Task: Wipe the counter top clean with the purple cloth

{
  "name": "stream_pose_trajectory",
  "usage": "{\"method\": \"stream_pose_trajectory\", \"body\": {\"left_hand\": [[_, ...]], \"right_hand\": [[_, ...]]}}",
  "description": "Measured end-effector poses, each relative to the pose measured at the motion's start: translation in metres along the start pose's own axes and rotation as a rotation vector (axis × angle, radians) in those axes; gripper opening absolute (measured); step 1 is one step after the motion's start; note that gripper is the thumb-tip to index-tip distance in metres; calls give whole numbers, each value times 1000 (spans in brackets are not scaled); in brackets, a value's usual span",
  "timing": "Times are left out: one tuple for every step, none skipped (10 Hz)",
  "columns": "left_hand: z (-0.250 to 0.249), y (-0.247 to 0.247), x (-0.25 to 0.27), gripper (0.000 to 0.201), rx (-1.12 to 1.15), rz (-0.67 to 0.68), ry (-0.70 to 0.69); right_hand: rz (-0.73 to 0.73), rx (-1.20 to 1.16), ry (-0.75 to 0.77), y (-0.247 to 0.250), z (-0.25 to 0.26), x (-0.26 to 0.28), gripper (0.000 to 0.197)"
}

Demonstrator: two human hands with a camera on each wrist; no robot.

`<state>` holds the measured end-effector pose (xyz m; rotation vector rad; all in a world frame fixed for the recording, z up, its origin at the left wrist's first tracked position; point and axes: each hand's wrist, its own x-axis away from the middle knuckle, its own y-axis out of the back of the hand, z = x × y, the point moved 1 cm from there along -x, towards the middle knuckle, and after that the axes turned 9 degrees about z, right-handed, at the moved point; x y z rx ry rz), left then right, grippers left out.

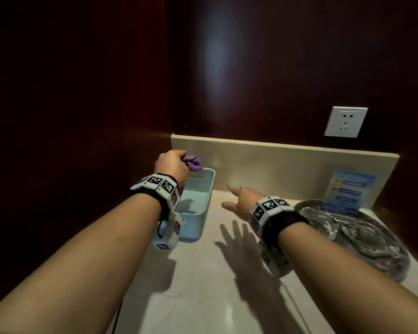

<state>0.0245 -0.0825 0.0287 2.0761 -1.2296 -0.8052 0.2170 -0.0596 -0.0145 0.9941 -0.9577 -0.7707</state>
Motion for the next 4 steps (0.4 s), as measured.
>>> {"method": "stream_pose_trajectory", "body": {"left_hand": [[11, -14, -23, 30, -43, 52, 12], [18, -25, -34, 28, -108, 105, 39], [30, -41, -40, 40, -225, 249, 94], [36, -49, -41, 42, -311, 311, 106]], "right_hand": [[6, -33, -16, -5, -4, -22, 67], [22, -58, -34, -11, -8, -34, 67], [41, -72, -70, -16, -15, -45, 68], [49, -60, -77, -16, -17, -48, 67]]}}
